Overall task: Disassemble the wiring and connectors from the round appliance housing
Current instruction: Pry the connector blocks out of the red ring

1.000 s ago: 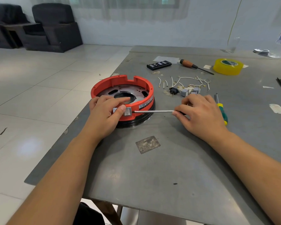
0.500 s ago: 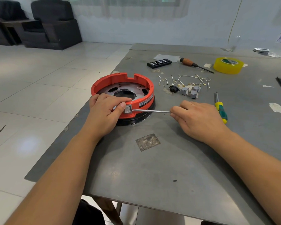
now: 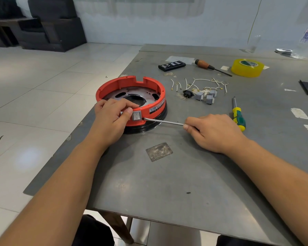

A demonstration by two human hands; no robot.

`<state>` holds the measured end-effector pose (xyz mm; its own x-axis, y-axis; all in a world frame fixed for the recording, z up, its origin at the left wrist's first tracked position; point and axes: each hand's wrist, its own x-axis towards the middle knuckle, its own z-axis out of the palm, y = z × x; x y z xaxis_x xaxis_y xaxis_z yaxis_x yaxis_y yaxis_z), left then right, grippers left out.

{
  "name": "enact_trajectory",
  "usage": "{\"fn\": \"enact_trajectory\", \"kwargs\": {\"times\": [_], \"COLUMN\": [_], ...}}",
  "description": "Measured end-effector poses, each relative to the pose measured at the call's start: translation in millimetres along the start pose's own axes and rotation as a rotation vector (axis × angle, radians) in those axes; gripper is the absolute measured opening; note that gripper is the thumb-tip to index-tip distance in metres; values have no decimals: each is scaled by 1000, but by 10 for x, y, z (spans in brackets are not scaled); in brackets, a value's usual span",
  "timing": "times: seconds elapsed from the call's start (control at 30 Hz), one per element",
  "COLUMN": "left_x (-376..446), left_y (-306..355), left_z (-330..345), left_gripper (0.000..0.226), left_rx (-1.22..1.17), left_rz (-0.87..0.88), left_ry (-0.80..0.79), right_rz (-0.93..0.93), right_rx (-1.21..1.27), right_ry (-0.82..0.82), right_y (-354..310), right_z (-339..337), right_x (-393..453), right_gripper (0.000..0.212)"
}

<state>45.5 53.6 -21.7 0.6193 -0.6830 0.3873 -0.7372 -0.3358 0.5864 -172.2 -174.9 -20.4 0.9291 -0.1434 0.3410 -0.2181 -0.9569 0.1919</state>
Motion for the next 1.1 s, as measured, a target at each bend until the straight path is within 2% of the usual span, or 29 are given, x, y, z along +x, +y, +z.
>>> {"fn": "enact_trajectory", "kwargs": {"times": [0.13, 0.3, 0.4, 0.53, 0.7, 0.83, 1.1], "left_x": [-23, -32, -19, -13, -11, 6, 46], "left_y": [44, 83, 73, 78, 93, 74, 62], "left_z": [-48, -102, -102, -113, -126, -131, -116], "left_gripper": [35, 32, 28, 30, 33, 33, 36], "left_rx": [-56, -72, -53, -58, -66, -67, -51], "left_rz": [-9, -30, -36, -50, -52, -63, -62], "left_ry": [-14, -44, -38, -41, -44, -61, -73], "right_rz": [-10, -34, -60, -119, -189, -247, -237], "right_rx": [29, -1, -65, -147, -118, -131, -112], "right_ry": [-54, -81, -60, 5, 5, -71, -78], "right_y": [69, 213, 292, 407, 487, 518, 533], "right_z": [54, 103, 93, 69, 83, 119, 219], "right_x": [118, 290, 436, 673, 964, 1135, 1183], "right_gripper": [54, 84, 93, 83, 70, 77, 76]}}
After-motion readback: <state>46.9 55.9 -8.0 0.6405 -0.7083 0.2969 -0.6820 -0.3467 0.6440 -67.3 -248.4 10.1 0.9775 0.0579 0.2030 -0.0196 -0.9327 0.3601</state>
